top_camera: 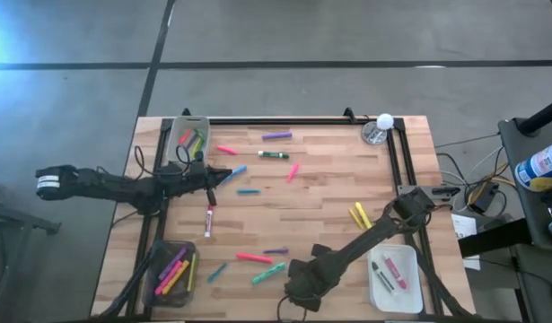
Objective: Pick & Place Markers
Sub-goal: Put the orange marker pen into the white bin, then put the yellow pen into the gray bin
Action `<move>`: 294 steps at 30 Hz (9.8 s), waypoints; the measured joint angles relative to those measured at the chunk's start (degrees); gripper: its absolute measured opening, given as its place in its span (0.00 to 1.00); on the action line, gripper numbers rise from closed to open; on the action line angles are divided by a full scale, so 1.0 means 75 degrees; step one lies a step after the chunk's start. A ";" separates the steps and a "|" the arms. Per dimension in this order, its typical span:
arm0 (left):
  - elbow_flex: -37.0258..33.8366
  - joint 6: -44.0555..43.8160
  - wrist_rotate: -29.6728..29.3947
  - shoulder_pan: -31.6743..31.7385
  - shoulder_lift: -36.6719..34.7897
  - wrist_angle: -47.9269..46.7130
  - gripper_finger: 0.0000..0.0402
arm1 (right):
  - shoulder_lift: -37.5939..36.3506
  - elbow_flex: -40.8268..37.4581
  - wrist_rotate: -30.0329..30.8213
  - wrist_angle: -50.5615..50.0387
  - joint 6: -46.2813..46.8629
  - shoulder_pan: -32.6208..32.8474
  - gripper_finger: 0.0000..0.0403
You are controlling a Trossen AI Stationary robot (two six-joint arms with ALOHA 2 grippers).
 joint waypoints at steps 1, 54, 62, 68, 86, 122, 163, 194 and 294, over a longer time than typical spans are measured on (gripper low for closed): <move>0.0000 -0.0036 0.0000 0.0000 0.0000 -0.0001 0.00 | -0.0147 0.0010 0.0063 -0.0128 0.0076 0.0039 0.20; -0.0003 -0.0120 0.0000 0.0001 0.0015 -0.0251 0.00 | -0.4826 -0.3163 0.1446 -0.2596 0.6504 0.2876 0.44; -0.0003 -0.0118 -0.0001 0.0002 0.0017 -0.0333 0.00 | -0.4874 -0.3226 0.3614 -0.2471 0.4942 0.2254 0.44; -0.0003 -0.0117 0.0000 0.0002 0.0017 -0.0336 0.00 | -0.5150 -0.4169 0.2350 -0.2264 0.4130 0.1045 0.47; -0.0003 -0.0117 0.0000 0.0003 0.0017 -0.0349 0.00 | -0.7125 -0.7920 0.1119 0.1305 0.2349 -0.1850 0.53; -0.0003 -0.0154 0.0000 0.0003 0.0017 -0.0519 0.00 | -0.5869 -0.8194 0.0756 0.2200 0.2117 -0.1927 0.15; -0.0003 -0.0117 -0.0090 0.0006 0.0008 -0.0542 0.01 | -0.5498 -0.7609 0.3348 0.8851 -0.3169 -0.1944 0.14; 0.0227 -0.1749 -0.0032 0.0009 0.0023 -0.0494 0.01 | -0.3642 -0.7560 0.2992 1.2453 -0.5558 -0.2201 0.14; 0.6274 -0.1114 -0.4431 -0.1081 0.1059 -1.0148 0.06 | -0.1517 -0.4852 0.2059 1.2351 -0.5867 -0.3221 0.39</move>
